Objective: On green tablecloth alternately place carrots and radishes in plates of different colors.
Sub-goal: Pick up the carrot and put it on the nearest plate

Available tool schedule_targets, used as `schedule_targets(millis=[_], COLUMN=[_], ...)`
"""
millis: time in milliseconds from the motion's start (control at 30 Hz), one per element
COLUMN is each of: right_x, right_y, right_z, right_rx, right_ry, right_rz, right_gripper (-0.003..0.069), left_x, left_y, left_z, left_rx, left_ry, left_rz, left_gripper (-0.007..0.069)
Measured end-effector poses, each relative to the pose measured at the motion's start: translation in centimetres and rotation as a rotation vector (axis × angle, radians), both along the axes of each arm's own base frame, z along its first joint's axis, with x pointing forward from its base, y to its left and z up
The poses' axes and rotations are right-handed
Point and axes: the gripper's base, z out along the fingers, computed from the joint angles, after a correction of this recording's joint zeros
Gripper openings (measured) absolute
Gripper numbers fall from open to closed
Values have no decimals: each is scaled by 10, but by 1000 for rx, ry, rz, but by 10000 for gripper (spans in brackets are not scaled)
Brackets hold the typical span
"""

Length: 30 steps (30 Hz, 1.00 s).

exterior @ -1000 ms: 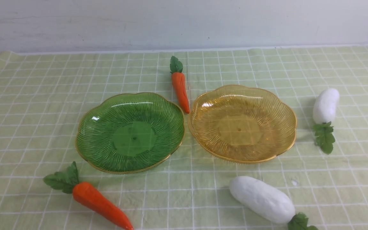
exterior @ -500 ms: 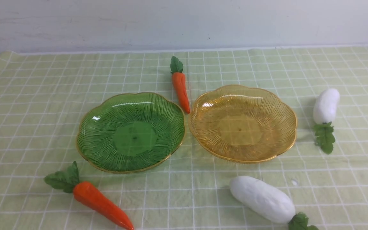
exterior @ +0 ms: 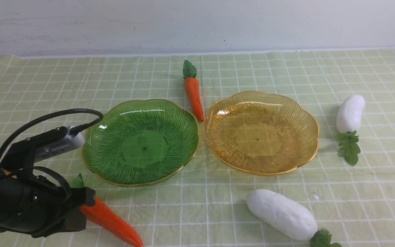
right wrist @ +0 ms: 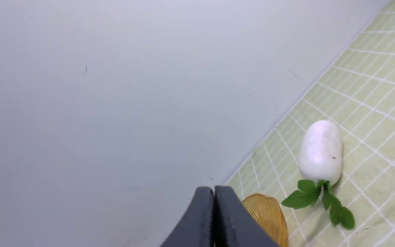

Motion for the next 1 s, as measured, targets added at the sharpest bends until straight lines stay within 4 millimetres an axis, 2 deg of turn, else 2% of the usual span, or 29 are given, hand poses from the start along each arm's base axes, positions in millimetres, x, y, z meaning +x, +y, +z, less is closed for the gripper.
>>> schedule_targets(millis=[167,333,367,400,433,533,600,667,733,833,900,1000], right_x=[-1,3,11,12,21,47,59,79,90,100,104,105], right_y=[2,18,23,25,29,36,38,42,45,49,52,52], right_z=[6,42,57,55,70,88,92,94,92,88,87,88], right_rx=[12,-180,-273,-284,-378,-562,-622,-677,-669,-645,-641,-650], right_ry=[-1,110,187,217,287,449,518,618,662,671,649,626], right_rz=[21,185,250,272,340,499,574,701,772,846,877,883], right_gripper=[-15,-15,-15,-15,-15,-15,-15,-15,-15,-15,-15,-15], left_x=[2,4,4,5,5,7,8,11,14,24,34,41], left_y=[0,1,2,2,3,6,6,7,8,8,9,9], left_z=[-1,-2,-4,-4,-6,-11,-12,-15,-18,-25,-37,-47], left_rx=[2,14,29,31,49,78,81,86,75,60,45,33], left_ry=[-11,-12,-5,-4,5,23,29,39,43,36,51,59], left_rz=[10,7,0,-1,-6,-7,0,33,85,167,246,294], left_gripper=[-8,2,15,20,39,120,153,251,342,453,532,578])
